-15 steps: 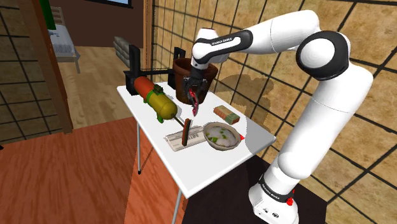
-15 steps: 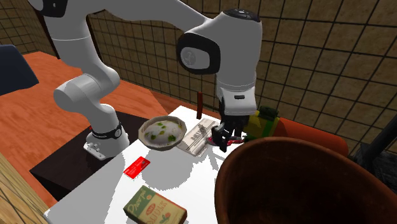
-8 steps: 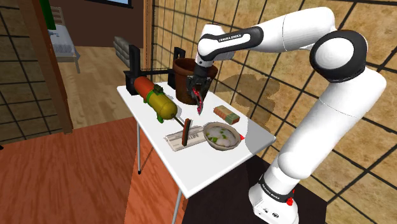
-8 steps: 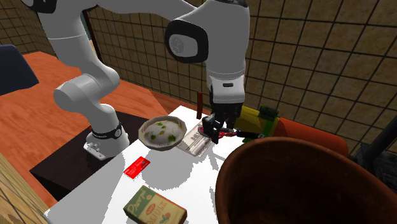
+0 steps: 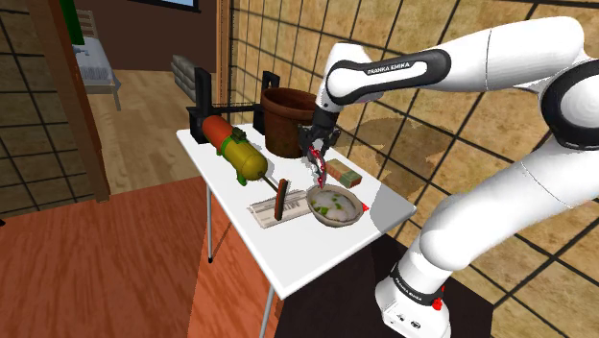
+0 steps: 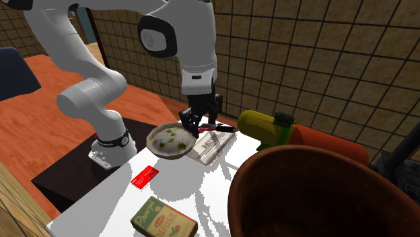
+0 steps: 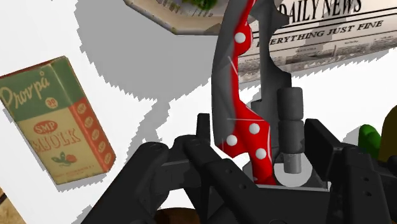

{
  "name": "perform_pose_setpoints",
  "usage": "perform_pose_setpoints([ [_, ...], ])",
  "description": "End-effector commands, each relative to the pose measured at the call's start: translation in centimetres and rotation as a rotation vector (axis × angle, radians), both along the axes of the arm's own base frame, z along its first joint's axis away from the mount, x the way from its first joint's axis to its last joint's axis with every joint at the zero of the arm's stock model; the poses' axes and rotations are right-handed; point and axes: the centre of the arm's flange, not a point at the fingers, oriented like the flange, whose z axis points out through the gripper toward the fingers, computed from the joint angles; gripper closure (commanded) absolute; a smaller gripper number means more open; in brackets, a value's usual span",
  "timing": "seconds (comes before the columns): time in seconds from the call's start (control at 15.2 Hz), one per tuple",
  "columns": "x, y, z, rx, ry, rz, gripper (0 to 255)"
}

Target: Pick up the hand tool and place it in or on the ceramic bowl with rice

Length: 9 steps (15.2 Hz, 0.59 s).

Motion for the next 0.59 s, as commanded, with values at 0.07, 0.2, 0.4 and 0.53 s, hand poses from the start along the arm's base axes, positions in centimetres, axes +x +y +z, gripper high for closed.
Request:
perform_pose_setpoints([
  [0.07, -4.0, 0.4, 0.0, 0.0, 0.0, 0.0, 255],
  [0.2, -6.6, 0.7, 0.0, 0.0, 0.0, 0.0, 255],
  [0.4, -10.5, 1.3, 0.1, 0.0, 0.0, 0.0, 255],
  [0.53, -13.1, 1.7, 0.1, 0.0, 0.0, 0.0, 255],
])
